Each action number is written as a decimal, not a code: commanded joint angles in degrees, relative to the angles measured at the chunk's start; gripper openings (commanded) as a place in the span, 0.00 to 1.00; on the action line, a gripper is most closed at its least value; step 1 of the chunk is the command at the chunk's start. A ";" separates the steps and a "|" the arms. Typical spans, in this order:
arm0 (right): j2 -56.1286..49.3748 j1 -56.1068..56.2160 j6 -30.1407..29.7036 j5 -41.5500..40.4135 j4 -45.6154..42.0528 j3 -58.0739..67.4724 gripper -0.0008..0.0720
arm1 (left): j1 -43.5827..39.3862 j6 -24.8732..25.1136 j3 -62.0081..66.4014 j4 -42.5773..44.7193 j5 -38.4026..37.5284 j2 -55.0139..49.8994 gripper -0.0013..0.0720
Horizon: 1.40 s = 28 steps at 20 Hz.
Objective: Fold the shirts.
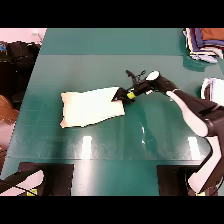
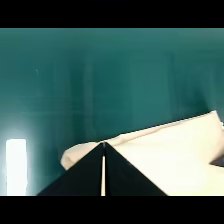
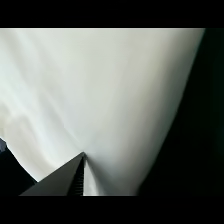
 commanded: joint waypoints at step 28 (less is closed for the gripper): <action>21.18 -63.69 3.78 -5.44 -12.39 13.20 0.03 | -25.38 -3.69 0.00 -1.49 9.09 -0.02 0.05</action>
